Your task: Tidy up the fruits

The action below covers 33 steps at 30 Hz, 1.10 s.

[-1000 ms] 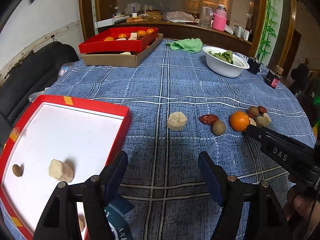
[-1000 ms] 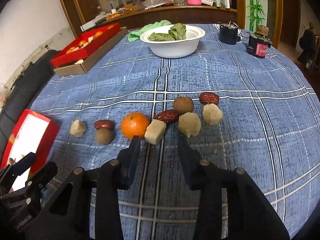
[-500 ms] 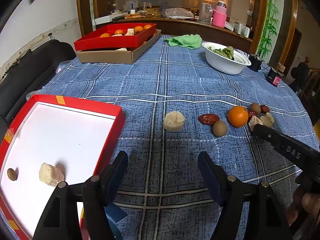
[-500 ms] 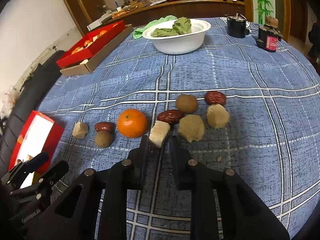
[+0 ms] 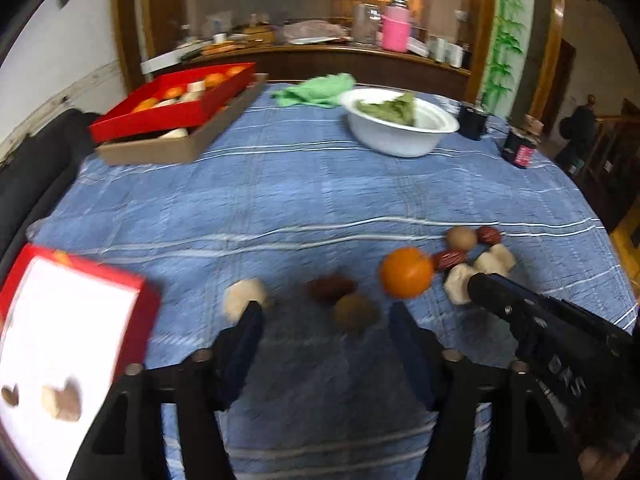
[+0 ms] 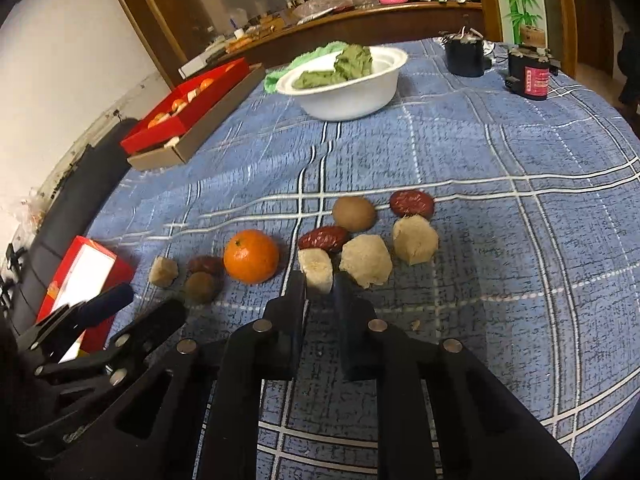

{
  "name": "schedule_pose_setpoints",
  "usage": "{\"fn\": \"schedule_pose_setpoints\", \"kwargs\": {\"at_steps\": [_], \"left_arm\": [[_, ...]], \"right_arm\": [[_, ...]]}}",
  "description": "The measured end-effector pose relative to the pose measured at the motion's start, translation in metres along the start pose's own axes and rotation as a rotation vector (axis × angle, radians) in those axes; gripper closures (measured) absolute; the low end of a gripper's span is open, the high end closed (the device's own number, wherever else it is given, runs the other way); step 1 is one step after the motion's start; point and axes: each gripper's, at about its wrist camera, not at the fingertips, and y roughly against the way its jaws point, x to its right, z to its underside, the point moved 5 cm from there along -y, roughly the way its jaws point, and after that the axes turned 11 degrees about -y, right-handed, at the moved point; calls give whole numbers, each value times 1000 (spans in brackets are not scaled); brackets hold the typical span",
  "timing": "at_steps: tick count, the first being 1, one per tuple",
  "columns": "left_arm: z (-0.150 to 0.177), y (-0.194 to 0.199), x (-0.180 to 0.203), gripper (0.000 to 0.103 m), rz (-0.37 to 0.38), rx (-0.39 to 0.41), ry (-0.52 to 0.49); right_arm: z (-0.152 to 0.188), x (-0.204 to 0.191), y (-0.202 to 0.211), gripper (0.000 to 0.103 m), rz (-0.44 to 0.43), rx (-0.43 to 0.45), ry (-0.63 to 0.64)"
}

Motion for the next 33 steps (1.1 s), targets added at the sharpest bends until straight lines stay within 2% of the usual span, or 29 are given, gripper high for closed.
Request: {"fn": "schedule_pose_setpoints", "kwargs": {"at_steps": [3,8,11,14,20,25,29,31,33], "left_arm": [[-12,-16,16,48,26,-21,-40],[-28,-21,36,54,40,5,-116],[-25,-16,37,54,54,11,-154],[-15,-11,29,54,36,-2,-178],[-10,14,-5,54,53,46,-121],[-5,7,-31,54,66,28,-66],[7,-2,-45,54,78,-3,-19],[11,-4,-50,54,90,-17,3],[13,-5,-51,54,95,-22,11]], "right_arm": [[-6,6,12,92,-21,33,-26],[-8,13,16,93,-53,28,-55],[-8,16,17,92,-72,27,-68],[-7,19,14,92,-102,7,-90],[-3,12,14,92,-132,-7,-88],[2,1,9,92,-92,-36,-44],[1,-3,2,90,-12,-17,1],[-4,-5,-3,87,19,-17,26],[-5,-9,-5,76,32,-20,52]]}}
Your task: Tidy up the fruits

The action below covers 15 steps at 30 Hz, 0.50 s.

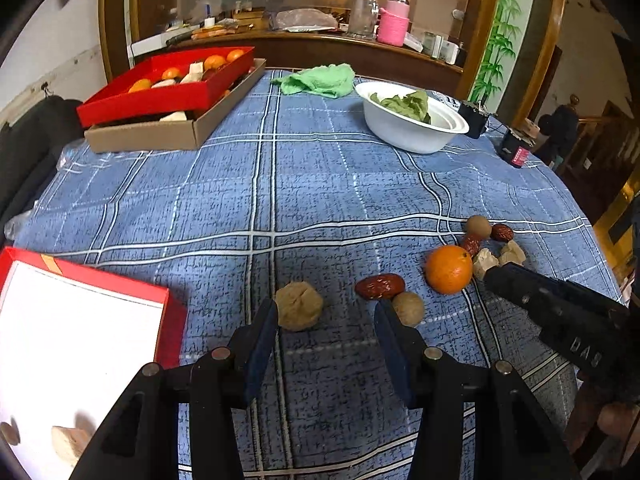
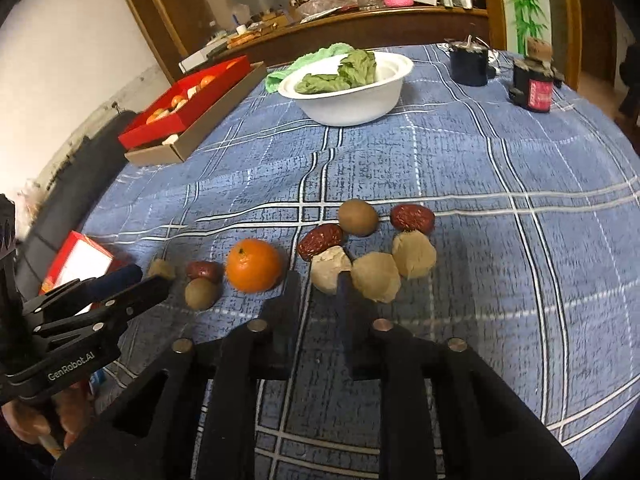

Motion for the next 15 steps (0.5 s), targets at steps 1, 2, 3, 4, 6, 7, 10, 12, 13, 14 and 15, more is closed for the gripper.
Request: {"fn": "schedule_pose_setpoints", "kwargs": {"at_steps": [1,2,3,4,6,7,10,12,13,14,15], "left_arm": [[0,0,0,54,2,-1,0],[1,-1,0,54,5,-2,-1],[2,-1,1,54,7,-5,-1],[2,-3,3,54,13,-8,-4],[2,-4,4,54,8,-12,-9],[2,-5,4,54,10,-10,-7],[2,-5,2,54,17,-7,2],[2,-6,2,54,13,1,2],[1,-7,2,54,8,5,0],[0,-9,2,54,5,5,-2],[-1,-10,1,54,-8,9,2]], "right_arm": [[1,-3,-1,74,4,-4,29],[1,-6,-2,74,17,-3,59],[1,-8,-3,74,42,6,88],[1,-10,-3,74,67,13,116],[0,-13,-4,74,95,18,158],[0,-12,-7,74,126,23,189],[-3,-6,-15,66,194,14,241],[-7,-5,-16,66,182,15,236],[-8,-5,-16,66,176,12,243],[-9,-5,-18,66,160,3,241],[-9,-5,-20,66,147,-8,231]]}}
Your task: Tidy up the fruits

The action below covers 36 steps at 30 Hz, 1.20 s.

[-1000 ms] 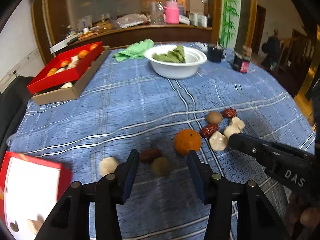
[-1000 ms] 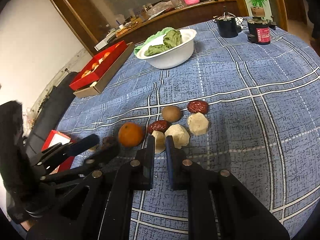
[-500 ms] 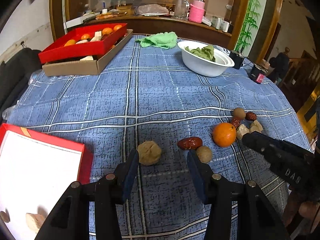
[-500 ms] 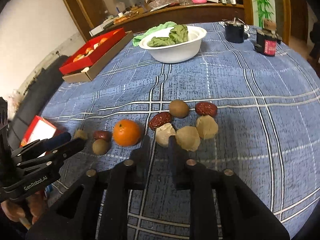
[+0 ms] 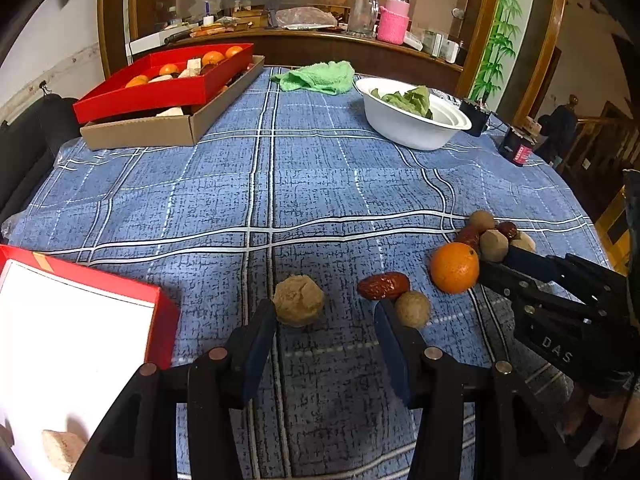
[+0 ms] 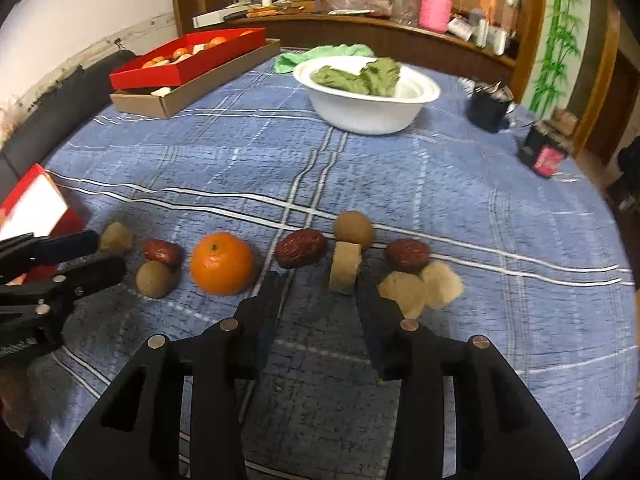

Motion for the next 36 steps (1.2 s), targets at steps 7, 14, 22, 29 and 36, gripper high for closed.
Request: {"fn": "schedule_pose_setpoints", "kwargs": {"at_steps": [7,14,22,29,36], "left_arm": [[0,-12,2,58,-73,-17,-49],[-3,-17,-7,73,-96,-11,6],[-1,-5,-3,75,-104,-2,10],[17,35,15,75,-94,35,-11],[39,59,22,75,-78,53,2]], "right_arm": [[2,4,2,76,-37,4,-53],[2,4,3,76,-62,7,-66],[3,3,3,90,-46,0,-60],[25,8,40,90,-55,23,-101],[42,9,86,90,-36,94,-126]]}}
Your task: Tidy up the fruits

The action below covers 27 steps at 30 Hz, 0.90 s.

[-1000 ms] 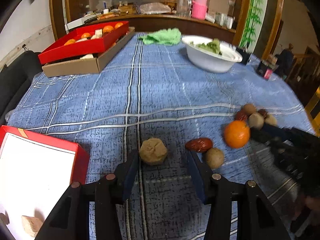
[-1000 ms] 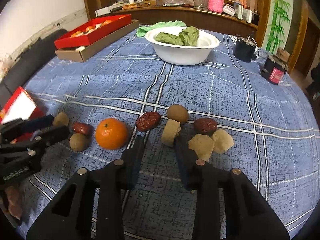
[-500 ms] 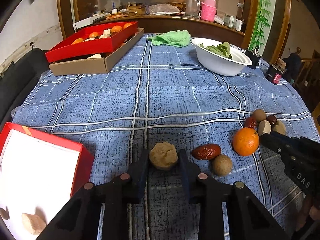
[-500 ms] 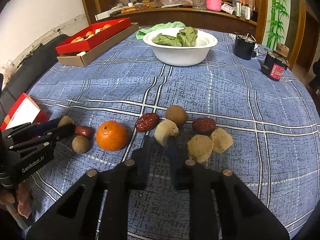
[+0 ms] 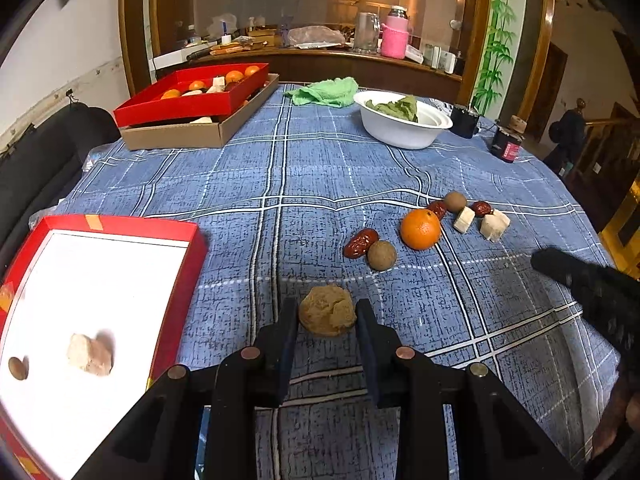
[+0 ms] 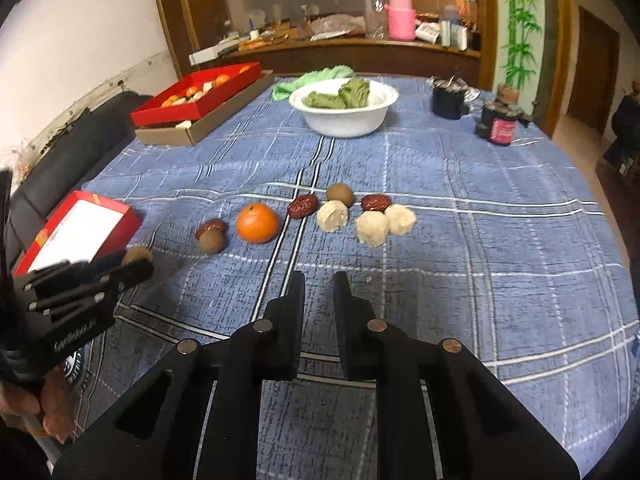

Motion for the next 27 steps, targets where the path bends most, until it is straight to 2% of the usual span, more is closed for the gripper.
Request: {"fn": "schedule_pose_setpoints", "kwargs": {"at_steps": [2,6,9,12,22,27], "left_arm": [[0,-3,-3,75,-6,-3,12],[-1,-14,-6,75,-2,-15,16],[-7,-20,-7,75,7,-9,10],[-12,-25,-8,75,21,2,12],[-11,-39,-11,75,54,-20,38],[-9,-41,-8,75,75,-21,36]], "right_arm": [[-9,2,-4,90,-11,21,-32],[-17,-2,-51,90,-27,-76,-58],[-23,-10,-77,90,22,-74,-8],[-35,-1,-93,89,53,-79,-57],[-43,-1,-100,89,13,-87,-58],[-45,-7,-105,89,64,-90,33]]}}
